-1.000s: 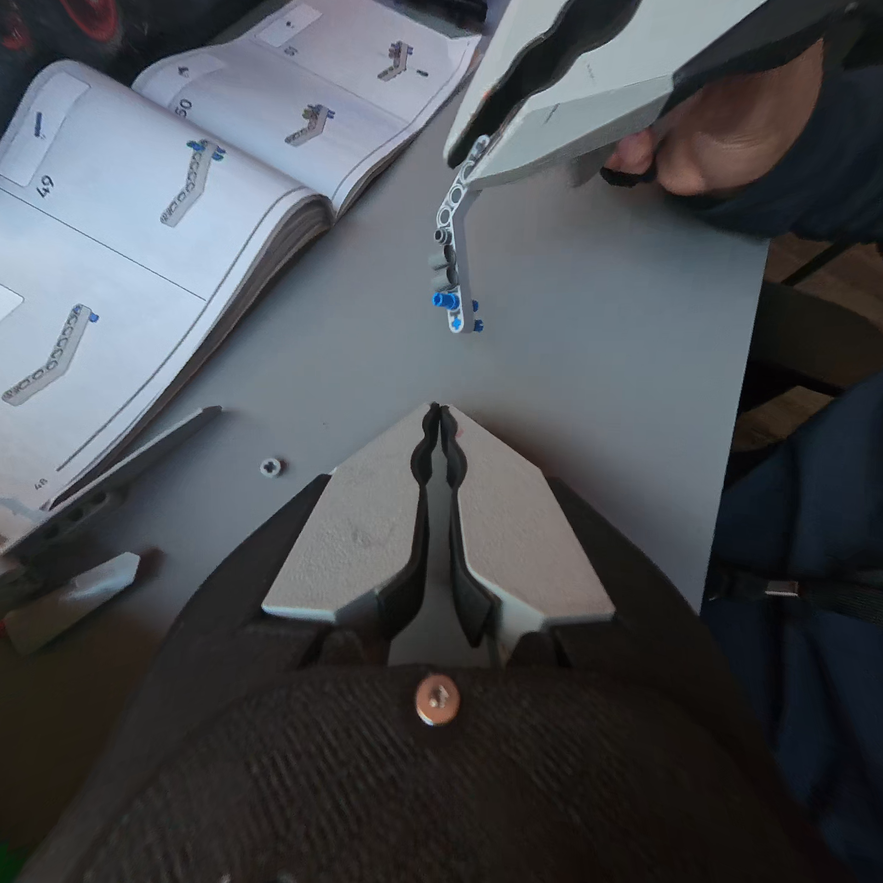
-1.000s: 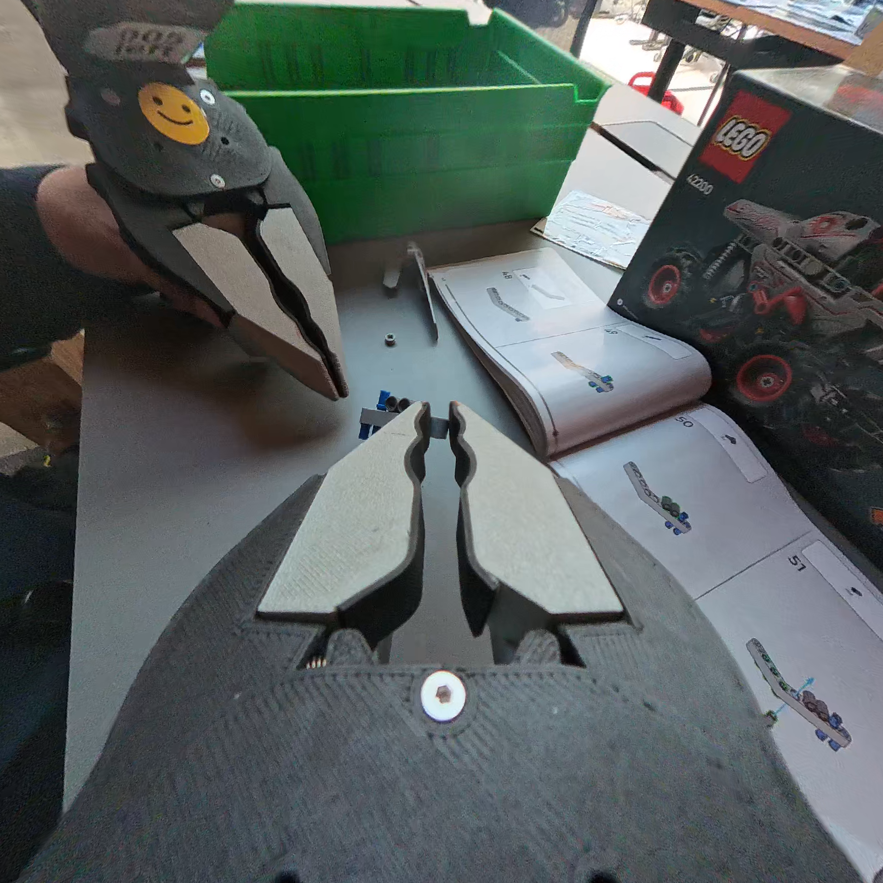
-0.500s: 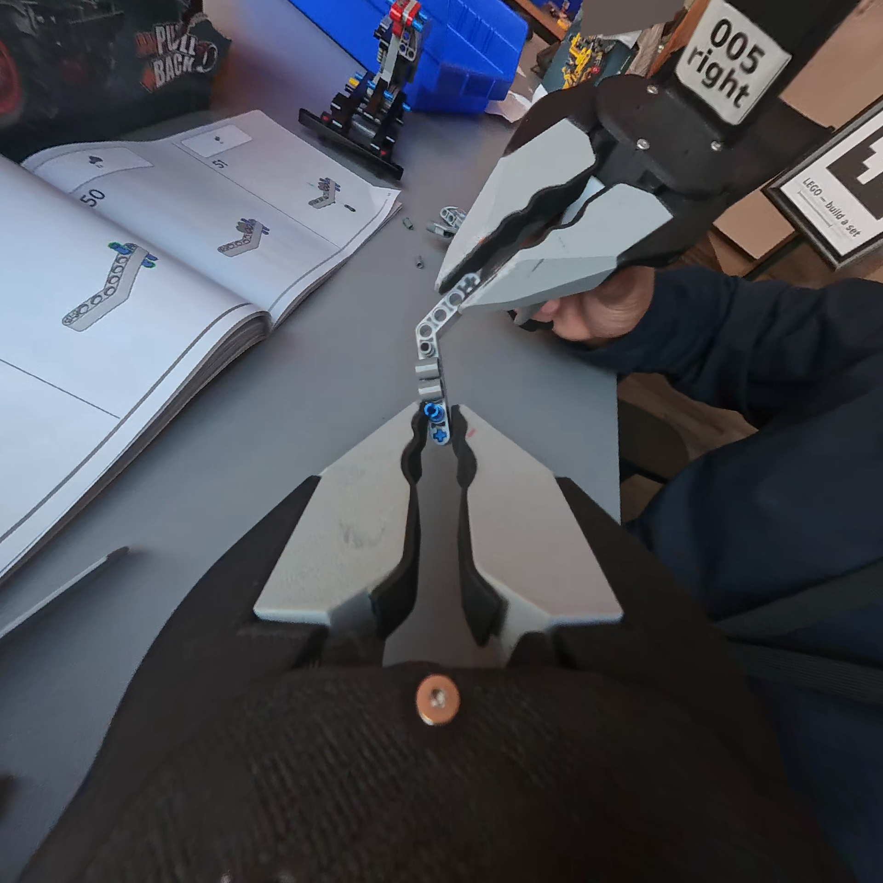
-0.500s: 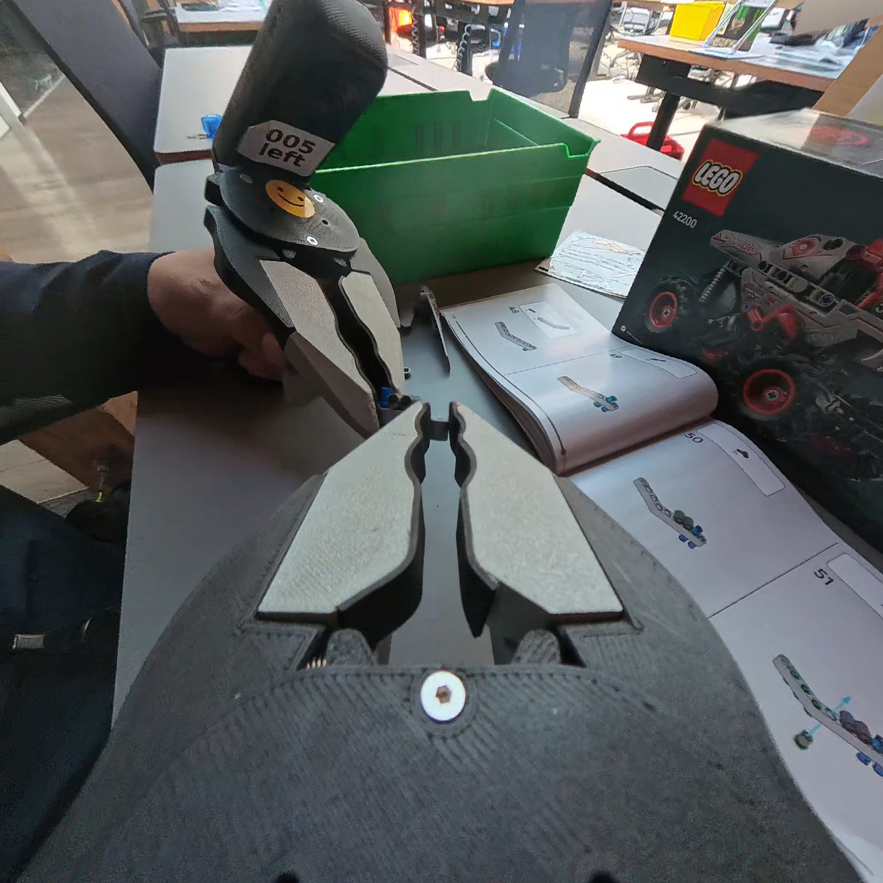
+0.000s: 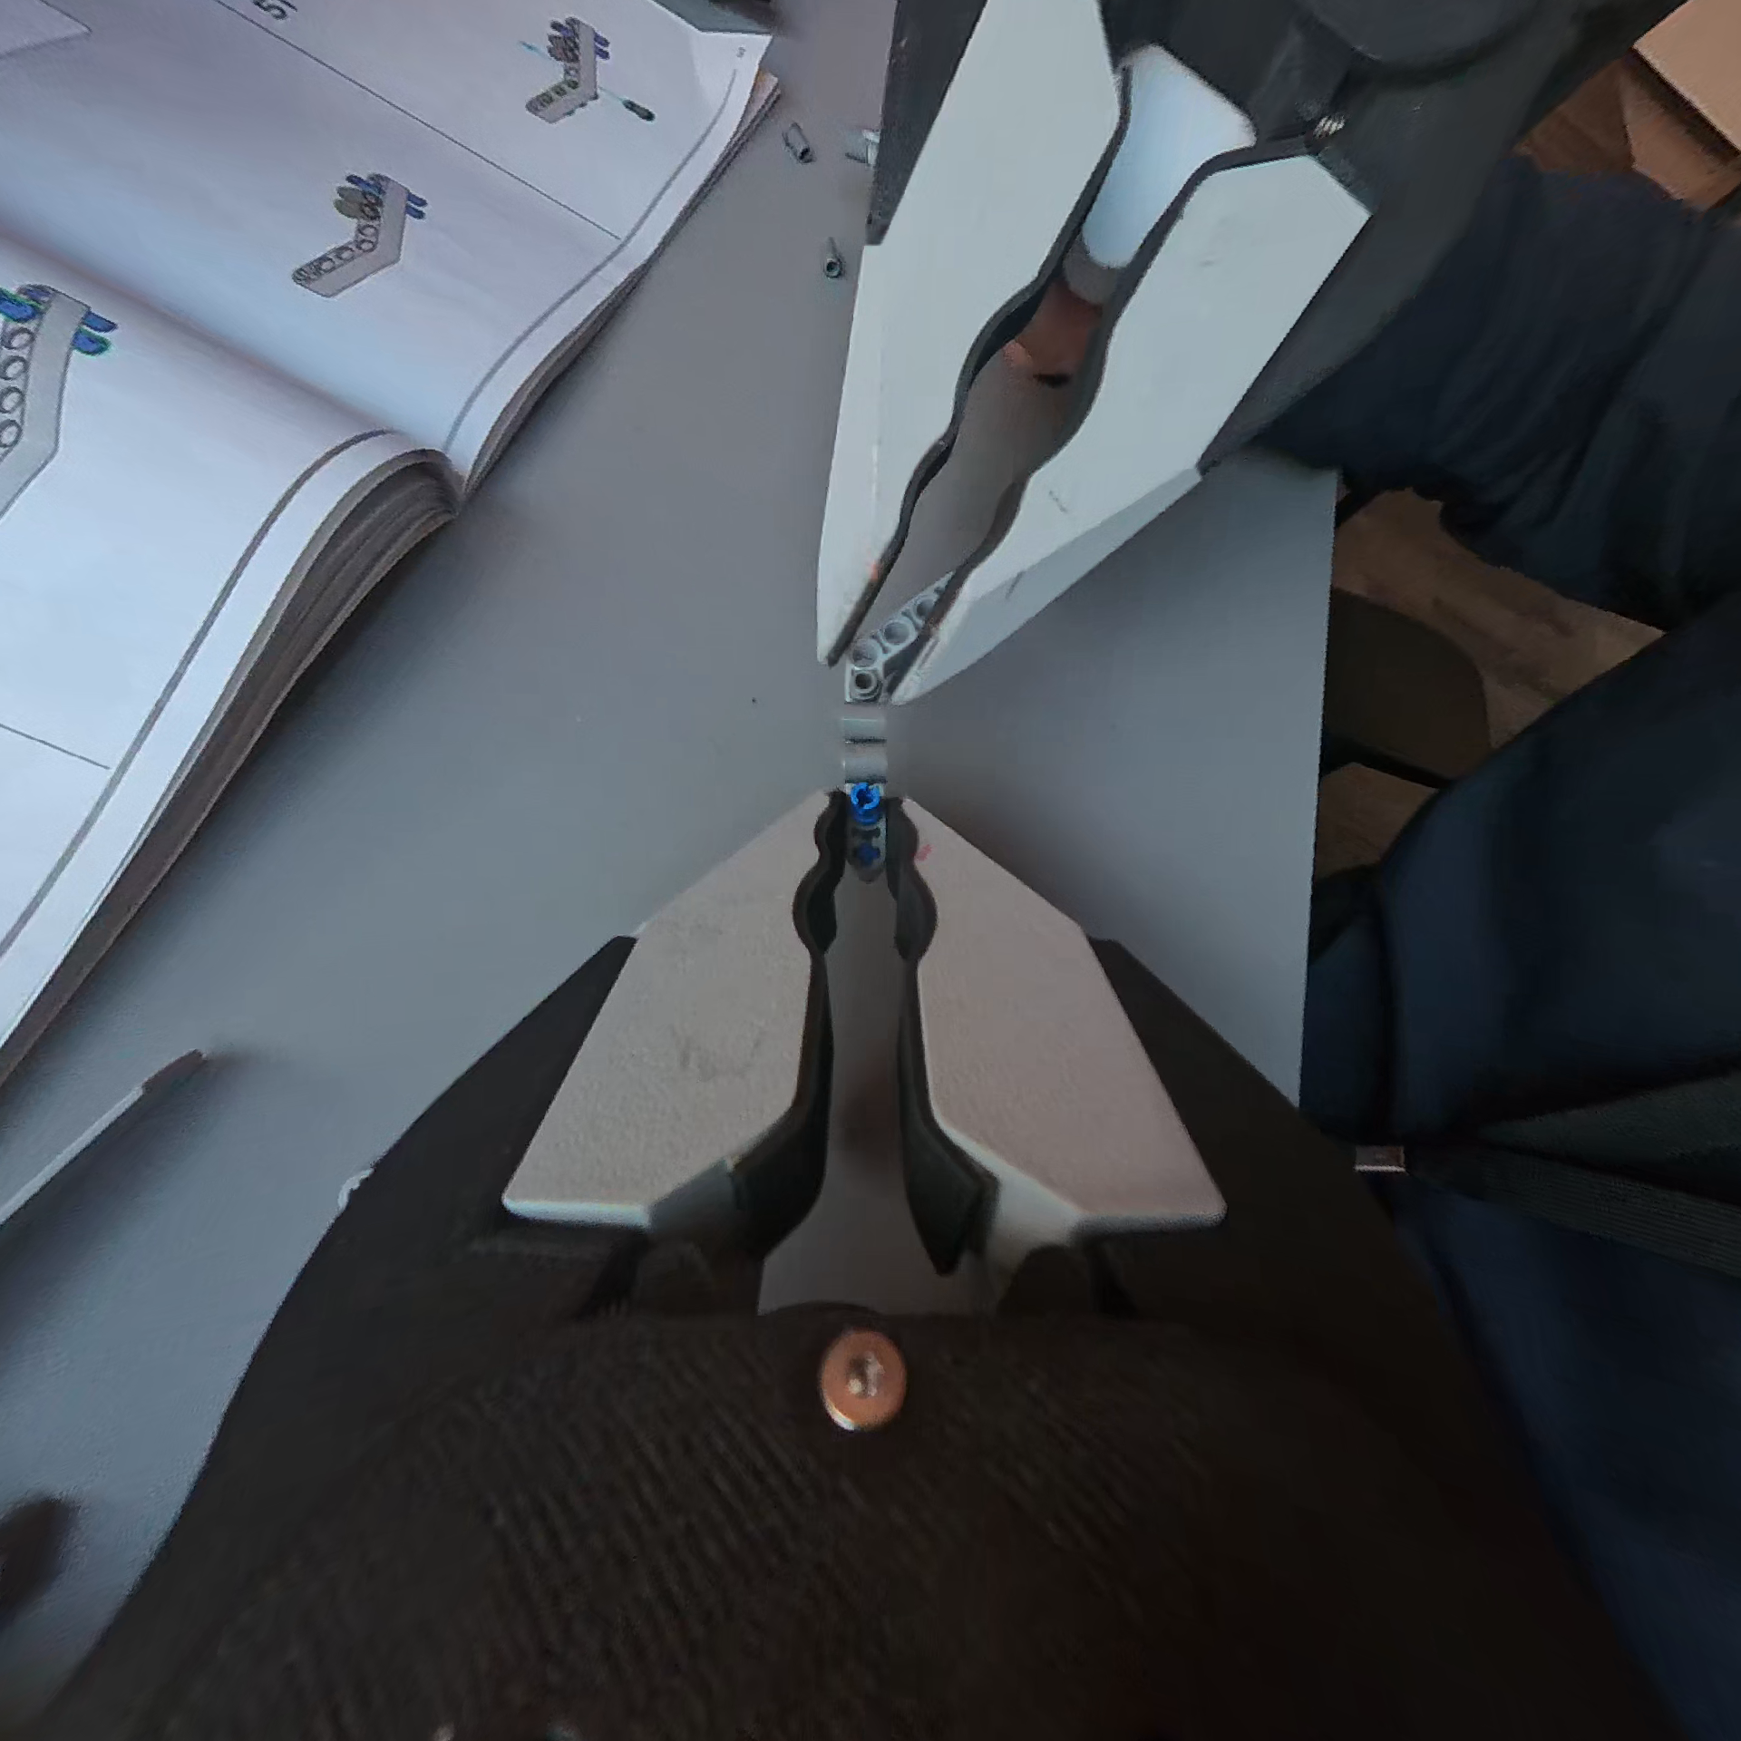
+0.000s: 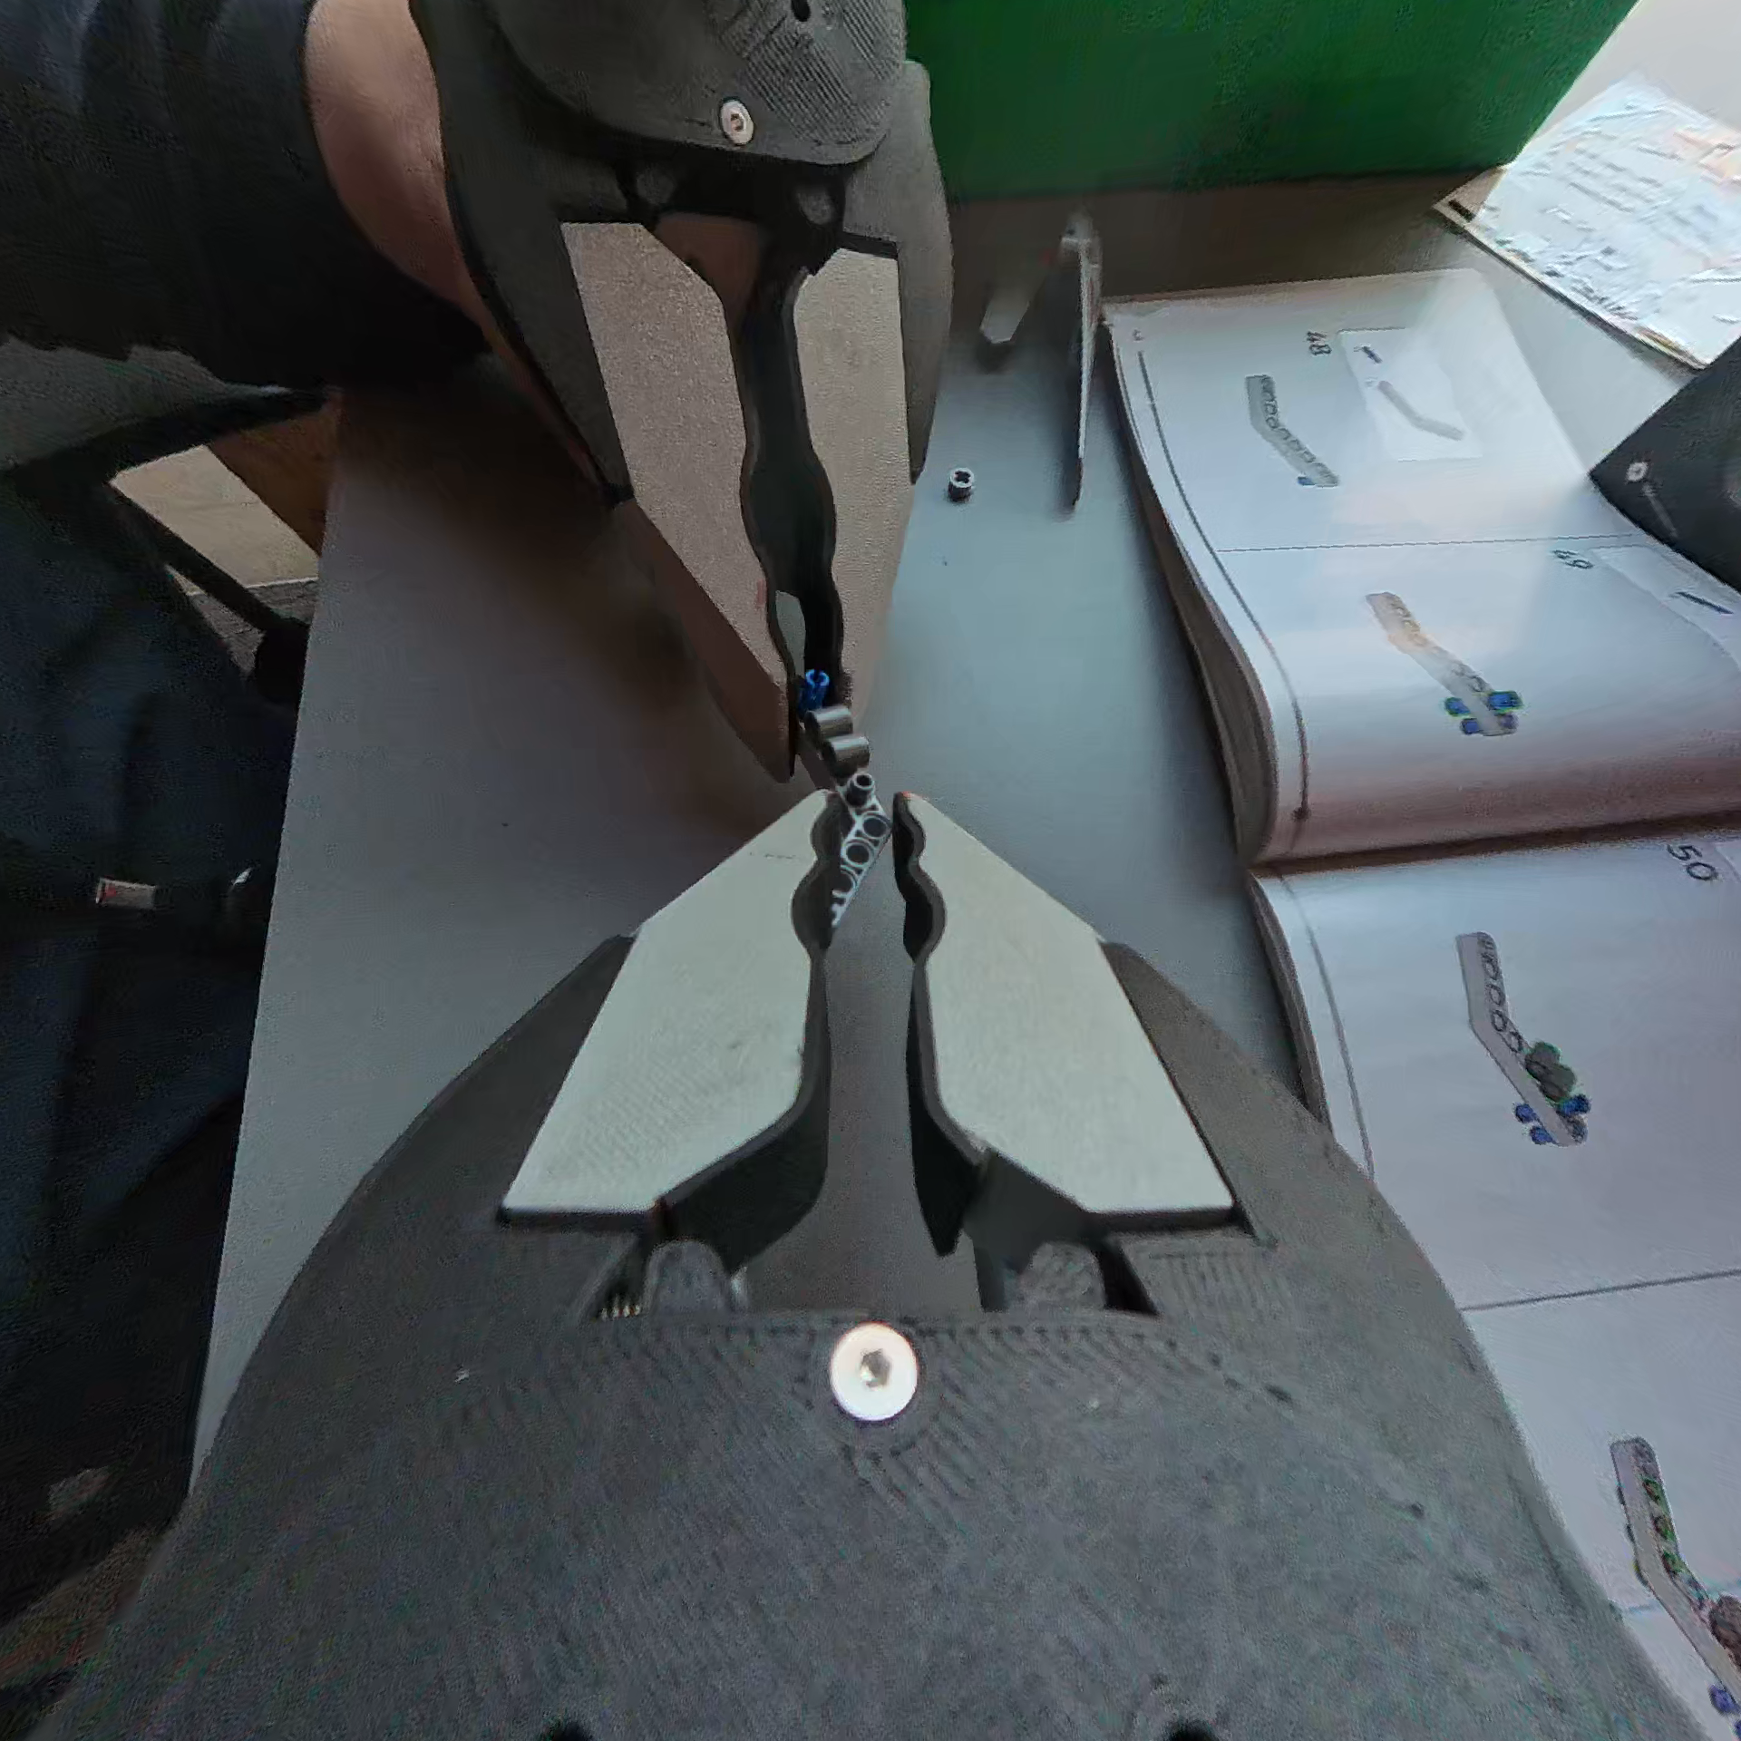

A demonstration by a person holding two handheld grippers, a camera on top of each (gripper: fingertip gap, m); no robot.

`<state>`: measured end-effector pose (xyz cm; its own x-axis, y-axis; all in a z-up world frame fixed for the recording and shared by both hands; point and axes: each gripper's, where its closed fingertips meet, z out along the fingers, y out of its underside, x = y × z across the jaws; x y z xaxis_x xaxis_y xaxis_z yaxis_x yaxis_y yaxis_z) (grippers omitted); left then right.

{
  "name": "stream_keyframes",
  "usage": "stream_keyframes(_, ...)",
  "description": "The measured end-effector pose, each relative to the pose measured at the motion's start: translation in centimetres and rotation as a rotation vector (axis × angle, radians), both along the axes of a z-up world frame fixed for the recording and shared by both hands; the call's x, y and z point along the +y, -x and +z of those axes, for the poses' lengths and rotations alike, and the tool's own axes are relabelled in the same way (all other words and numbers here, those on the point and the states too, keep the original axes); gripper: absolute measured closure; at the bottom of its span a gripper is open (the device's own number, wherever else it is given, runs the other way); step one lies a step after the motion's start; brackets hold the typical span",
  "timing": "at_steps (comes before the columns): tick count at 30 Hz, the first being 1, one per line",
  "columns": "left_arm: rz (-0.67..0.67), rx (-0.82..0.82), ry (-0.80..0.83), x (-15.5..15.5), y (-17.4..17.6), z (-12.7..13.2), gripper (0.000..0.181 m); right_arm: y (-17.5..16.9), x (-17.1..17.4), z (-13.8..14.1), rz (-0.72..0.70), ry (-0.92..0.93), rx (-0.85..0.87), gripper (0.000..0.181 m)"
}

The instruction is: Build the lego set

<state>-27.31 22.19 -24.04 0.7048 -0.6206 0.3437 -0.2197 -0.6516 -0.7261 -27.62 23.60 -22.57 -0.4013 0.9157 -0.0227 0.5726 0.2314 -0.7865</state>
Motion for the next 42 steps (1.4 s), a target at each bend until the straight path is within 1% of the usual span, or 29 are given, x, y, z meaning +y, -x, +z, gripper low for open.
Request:
stream_keyframes(4,-0.015,0.010,0.017,-0.3,0.0,-0.3,0.178,0.1,-0.4,-0.3,0.027,0.030,-0.013,0.176)
stream_keyframes(9,-0.029,-0.003,0.030,-0.6,-0.1,-0.4,0.178,0.1,-0.8,-0.1,0.057,0.117,-0.008,0.180)
stream_keyframes(14,-0.028,0.024,0.047,-0.7,0.3,-0.8,0.177,0.1,-1.1,-1.2,0.071,0.072,-0.031,0.181)
stream_keyframes(22,-0.054,-0.013,0.089,-0.9,0.0,-0.9,0.177,0.1,-1.6,-1.8,0.093,0.064,-0.057,0.181)
stream_keyframes(24,-0.062,-0.049,0.089,-0.9,-0.4,-0.6,0.170,0.2,-1.8,-1.8,0.093,0.063,-0.053,0.181)
stream_keyframes(25,-0.063,-0.033,0.097,-0.9,-0.4,-0.8,0.176,0.2,-2.1,-1.8,0.102,0.071,-0.058,0.181)
stream_keyframes(26,-0.062,-0.019,0.089,-0.9,-0.4,-0.9,0.177,0.2,-2.3,-1.8,0.102,0.064,-0.057,0.181)
stream_keyframes(28,-0.042,-0.006,0.077,-0.7,-0.2,-0.9,0.176,0.4,-2.1,-1.8,0.078,0.031,-0.039,0.181)
stream_keyframes(31,-0.016,-0.038,0.094,-0.4,0.1,-0.8,0.177,0.8,-1.6,-1.5,0.034,-0.012,-0.007,0.181)
stream_keyframes(35,-0.002,-0.068,0.092,-0.2,0.3,-0.5,0.176,1.2,-1.3,-0.8,-0.002,0.065,0.010,0.181)
stream_keyframes(42,0.013,-0.087,0.099,0.0,0.5,-0.4,0.177,1.7,-1.0,-0.4,-0.029,0.082,0.030,0.181)
